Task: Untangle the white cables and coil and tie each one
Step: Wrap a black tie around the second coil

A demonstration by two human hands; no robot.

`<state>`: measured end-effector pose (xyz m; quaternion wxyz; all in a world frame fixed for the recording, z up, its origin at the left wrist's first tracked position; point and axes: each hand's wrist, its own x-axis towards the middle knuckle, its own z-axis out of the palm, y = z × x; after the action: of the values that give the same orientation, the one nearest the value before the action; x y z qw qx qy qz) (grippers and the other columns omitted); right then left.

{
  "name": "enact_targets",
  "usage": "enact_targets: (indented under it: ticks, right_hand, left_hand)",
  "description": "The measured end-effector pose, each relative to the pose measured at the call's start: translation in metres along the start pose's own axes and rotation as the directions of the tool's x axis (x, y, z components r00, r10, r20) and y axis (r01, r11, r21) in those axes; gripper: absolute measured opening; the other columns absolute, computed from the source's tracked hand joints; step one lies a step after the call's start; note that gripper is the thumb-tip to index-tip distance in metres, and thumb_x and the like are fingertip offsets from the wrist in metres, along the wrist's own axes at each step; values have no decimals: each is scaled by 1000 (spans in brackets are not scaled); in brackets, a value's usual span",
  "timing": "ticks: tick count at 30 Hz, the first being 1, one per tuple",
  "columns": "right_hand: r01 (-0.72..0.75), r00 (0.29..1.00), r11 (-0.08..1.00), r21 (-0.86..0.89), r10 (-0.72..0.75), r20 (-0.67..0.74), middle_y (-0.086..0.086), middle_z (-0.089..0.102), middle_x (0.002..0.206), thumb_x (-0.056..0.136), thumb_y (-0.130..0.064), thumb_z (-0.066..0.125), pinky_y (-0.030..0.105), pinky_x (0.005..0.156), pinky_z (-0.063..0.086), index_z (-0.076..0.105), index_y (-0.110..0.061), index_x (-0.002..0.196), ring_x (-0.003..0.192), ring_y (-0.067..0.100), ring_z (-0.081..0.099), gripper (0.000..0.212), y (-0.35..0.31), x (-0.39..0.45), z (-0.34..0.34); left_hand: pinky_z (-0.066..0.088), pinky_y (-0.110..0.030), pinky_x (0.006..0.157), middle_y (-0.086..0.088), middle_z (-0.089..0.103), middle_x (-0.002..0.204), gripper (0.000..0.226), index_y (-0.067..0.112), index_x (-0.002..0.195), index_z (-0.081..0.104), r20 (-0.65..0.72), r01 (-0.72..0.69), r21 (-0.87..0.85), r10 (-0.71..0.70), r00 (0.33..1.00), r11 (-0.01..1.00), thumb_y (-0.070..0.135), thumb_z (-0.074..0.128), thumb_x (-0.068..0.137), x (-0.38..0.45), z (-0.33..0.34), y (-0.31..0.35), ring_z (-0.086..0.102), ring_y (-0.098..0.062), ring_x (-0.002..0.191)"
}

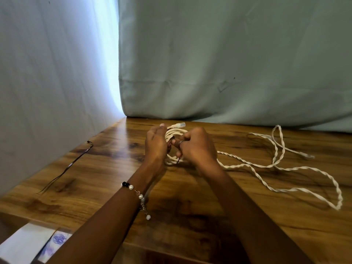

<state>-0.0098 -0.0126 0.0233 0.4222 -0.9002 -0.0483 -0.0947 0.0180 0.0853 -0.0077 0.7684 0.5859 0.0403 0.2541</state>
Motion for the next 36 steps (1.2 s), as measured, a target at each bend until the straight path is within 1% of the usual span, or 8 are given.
enact_targets:
  ticks: [3,7,12,19,25,28,32,36]
  right_hand:
    - [76,991,982,171,-93,93,3,68,56,85,-38,70,25,44,43,72,-8,72,38,9,52,32,0,6,-30]
    - [242,956,905,350,-161,-245,2,72,69,81,-41,72,25,59,51,73,-12,76,62,7,64,29,13,17,-53]
    - [-44,894,834,551,-213,393,21,72,95,69,-21,78,36,76,58,69,2,101,80,26,70,40,27,18,-55]
    - [129,883,934,334,-262,389,23,71,86,70,-6,80,56,80,53,68,0,94,73,33,67,27,30,23,-51]
    - [392,834,909,143,-416,363,-2,70,108,62,-8,87,29,86,56,57,-19,127,94,10,68,72,26,22,-45]
    - [554,811,823,-126,-498,308,-10,68,96,70,-17,84,11,68,45,64,-21,119,80,0,60,54,21,22,-44]
    - [554,826,801,-228,-497,264,-5,62,72,79,-22,78,26,56,40,69,-14,94,62,8,53,19,26,28,-44]
    - [579,812,789,-206,-534,236,2,64,83,88,-18,67,27,60,42,67,-15,96,73,17,59,9,30,30,-36]
  left_hand:
    - [43,-29,57,3,58,63,31,21,69,55,106,-133,96,122,987,986,20,46,99,1,-3,-4,54,-14,62]
    - [49,-33,63,8,62,66,33,29,69,61,295,-175,93,141,945,980,21,48,99,-7,3,-6,60,-10,67]
    - [47,-36,65,6,59,72,18,23,80,57,396,-394,182,300,868,901,30,45,92,-14,7,-7,57,-11,69]
    - [39,-10,56,7,58,73,14,8,92,54,293,-483,355,395,871,801,16,46,100,-16,5,-4,55,7,63]
    - [39,-17,54,6,56,70,15,8,92,51,213,-444,430,390,896,786,19,44,101,-11,2,-2,54,-5,64]
    - [42,-22,58,6,56,70,16,9,89,50,198,-430,432,382,903,793,19,46,100,-12,2,-2,54,-5,65]
    - [55,-54,68,-5,62,78,29,8,93,57,154,-340,364,304,940,867,34,44,95,-10,4,-6,65,-28,78]
    - [56,-55,67,-9,65,84,25,7,97,60,84,-305,357,295,952,883,26,43,99,-10,6,-4,67,-30,78]
